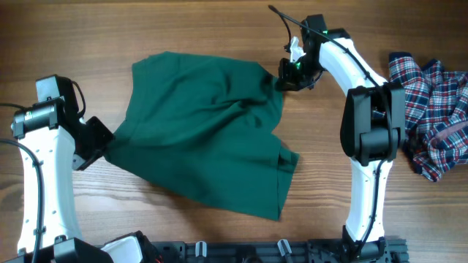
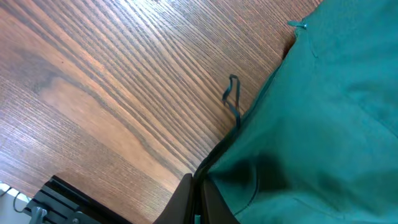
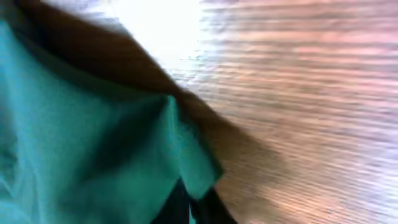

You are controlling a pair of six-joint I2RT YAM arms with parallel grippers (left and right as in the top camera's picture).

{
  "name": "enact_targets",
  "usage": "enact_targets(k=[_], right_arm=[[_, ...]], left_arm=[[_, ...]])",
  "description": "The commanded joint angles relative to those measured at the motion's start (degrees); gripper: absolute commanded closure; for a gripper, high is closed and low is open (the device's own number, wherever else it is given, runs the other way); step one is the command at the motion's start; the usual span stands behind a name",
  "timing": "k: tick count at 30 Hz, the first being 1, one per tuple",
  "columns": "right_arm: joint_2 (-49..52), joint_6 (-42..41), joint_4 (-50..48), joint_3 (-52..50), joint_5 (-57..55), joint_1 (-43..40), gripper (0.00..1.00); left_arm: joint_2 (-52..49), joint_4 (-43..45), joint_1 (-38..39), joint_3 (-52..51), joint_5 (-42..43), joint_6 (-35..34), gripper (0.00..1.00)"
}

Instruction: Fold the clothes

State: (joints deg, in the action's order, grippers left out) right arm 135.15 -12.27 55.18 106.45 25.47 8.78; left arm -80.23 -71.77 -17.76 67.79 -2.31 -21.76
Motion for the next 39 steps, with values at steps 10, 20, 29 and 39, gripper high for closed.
enact_targets(k=[10,20,29,39], right_arm=[[-10.8,8.6,-3.8,14.8,-12.8,-6.9,0.95],[0.6,7.6,4.5,5.7,9.1,-6.1,0.30],[3.2,5.6,-4.3,4.5,10.1,-3.0,0.96],[-7.2,9.2,-8.3,10.2,-4.9,-6.9,0.96]], left_arm=[[0.7,0.2,-0.4,0.7,-0.6,0.3,0.96],[0.7,0.7,-0.4,0.7,0.5,0.3,0.63],[0.3,13.2,1.4,0.7,14.3,2.5,0.87],[-21.0,29.7,17.6,0.7,13.1,4.8,0.90]])
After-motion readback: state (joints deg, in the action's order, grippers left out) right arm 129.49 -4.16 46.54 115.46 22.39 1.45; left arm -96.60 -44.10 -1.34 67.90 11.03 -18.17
